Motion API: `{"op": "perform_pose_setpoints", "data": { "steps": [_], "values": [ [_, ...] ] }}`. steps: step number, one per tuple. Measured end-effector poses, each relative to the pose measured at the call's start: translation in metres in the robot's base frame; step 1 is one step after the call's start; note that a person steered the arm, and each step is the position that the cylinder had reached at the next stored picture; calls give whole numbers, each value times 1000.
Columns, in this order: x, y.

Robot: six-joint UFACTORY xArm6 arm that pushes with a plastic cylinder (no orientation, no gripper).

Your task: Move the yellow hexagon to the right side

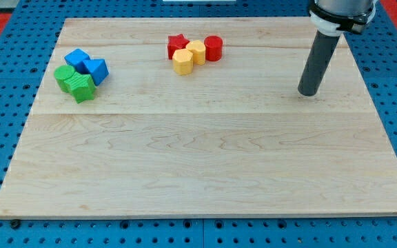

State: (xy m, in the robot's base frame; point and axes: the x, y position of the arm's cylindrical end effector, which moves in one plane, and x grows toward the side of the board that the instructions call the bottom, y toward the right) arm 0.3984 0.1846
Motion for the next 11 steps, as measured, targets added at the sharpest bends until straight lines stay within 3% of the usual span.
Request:
{"op": "perform_pose_setpoints", "data": {
  "steps": [3, 4, 6, 8, 9, 10, 11],
  "values": [
    [-36, -89],
    [-17, -98],
    [-29, -259],
    [-72, -243],
    [-86, -189],
    [-86, -139],
    [-86, -143]
  ]
}}
